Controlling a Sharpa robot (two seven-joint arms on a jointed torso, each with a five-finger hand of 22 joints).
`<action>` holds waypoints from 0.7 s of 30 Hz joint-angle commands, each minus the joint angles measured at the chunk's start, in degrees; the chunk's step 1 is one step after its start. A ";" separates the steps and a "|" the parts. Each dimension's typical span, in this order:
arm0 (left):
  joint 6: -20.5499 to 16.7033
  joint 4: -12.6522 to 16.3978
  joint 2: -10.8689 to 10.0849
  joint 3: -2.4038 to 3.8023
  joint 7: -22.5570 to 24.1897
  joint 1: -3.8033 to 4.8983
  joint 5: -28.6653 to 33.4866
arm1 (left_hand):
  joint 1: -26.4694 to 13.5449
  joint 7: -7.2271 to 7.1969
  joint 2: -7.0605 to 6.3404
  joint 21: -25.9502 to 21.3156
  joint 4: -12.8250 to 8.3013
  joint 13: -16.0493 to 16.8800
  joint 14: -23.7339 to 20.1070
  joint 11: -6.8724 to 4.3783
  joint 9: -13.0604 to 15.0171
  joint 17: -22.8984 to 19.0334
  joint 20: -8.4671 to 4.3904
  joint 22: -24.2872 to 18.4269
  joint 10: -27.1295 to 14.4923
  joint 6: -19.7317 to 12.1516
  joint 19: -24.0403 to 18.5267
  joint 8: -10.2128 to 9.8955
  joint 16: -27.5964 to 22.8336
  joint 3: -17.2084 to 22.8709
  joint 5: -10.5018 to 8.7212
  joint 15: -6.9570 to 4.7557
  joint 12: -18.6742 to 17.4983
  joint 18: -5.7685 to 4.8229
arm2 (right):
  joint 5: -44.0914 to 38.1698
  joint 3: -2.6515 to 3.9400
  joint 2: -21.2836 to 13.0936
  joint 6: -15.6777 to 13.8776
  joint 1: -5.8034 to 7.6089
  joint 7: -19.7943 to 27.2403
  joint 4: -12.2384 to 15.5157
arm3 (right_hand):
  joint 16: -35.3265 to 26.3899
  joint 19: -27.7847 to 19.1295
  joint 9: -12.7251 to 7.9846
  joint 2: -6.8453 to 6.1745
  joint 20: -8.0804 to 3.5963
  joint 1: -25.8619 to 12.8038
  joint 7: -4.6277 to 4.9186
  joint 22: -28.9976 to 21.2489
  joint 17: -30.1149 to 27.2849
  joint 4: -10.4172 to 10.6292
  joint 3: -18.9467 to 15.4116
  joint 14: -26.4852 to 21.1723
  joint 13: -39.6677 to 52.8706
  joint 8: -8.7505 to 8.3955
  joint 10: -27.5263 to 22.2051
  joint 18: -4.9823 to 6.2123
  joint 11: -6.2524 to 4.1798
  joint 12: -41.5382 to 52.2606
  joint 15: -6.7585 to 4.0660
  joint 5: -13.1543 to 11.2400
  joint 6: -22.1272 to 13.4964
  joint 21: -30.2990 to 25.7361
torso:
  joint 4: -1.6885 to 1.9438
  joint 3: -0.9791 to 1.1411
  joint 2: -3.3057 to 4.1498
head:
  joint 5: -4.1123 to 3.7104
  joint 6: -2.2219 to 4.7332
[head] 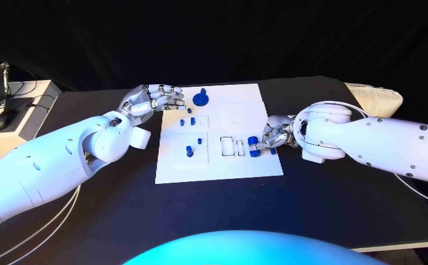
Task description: Assemble the parts on the task board
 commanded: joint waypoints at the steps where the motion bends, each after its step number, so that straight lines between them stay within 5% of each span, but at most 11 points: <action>1: 0.87 0.19 0.01 0.05 0.60 -0.03 0.22 | -0.62 0.05 0.01 -0.28 0.28 -0.07 0.03 0.23 -0.08 0.07 0.19 -0.10 -0.08 -0.51 -0.01 -0.22 -0.23 -0.13 -0.33 0.23 -0.16 0.66 | -2.30 -0.02 0.44 1.26 -0.21 -0.18 -0.44 | 0.36 3.61 0.16 0.28 0.00 -0.38 0.07 12.56 15.04 0.00 -0.28 6.16 12.54 -0.08 4.16 -0.24 0.27 -0.38 0.15 -0.45 -0.40 -0.36 | -0.01 -0.02 0.03 | 0.13 -0.16; 17: 0.91 0.36 -0.24 0.05 0.22 -0.03 0.29 | -0.70 0.11 0.16 -0.37 0.39 -0.06 0.00 0.23 -0.08 0.10 0.23 -0.19 -0.08 -0.47 -0.01 -0.22 -0.32 -0.13 -0.30 0.25 -0.12 0.67 | -2.71 -0.02 2.89 0.52 -1.70 -0.15 -3.55 | 0.36 3.56 1.43 1.05 -0.07 1.88 -0.08 12.53 15.04 -0.13 -0.26 6.16 12.46 0.13 4.09 -0.21 0.13 -0.48 0.04 0.55 -0.26 -0.43 | 0.03 0.02 0.05 | 0.72 -0.91; 21: 0.89 0.37 -0.30 0.05 0.07 -0.03 0.30 | -0.72 0.14 0.25 -0.40 0.44 -0.05 0.00 0.24 -0.08 0.12 0.24 -0.22 -0.07 -0.45 -0.01 -0.21 -0.35 -0.10 -0.28 0.25 -0.10 0.67 | -2.63 -0.02 3.20 -0.26 -1.91 -0.09 -3.76 | 0.36 3.54 2.38 1.25 -0.17 3.51 -0.23 12.53 15.04 -0.14 -0.14 6.16 12.51 0.25 4.13 -0.21 0.00 -0.46 -0.08 3.08 -0.13 -0.42 | 0.12 -0.04 0.08 | 0.79 -1.10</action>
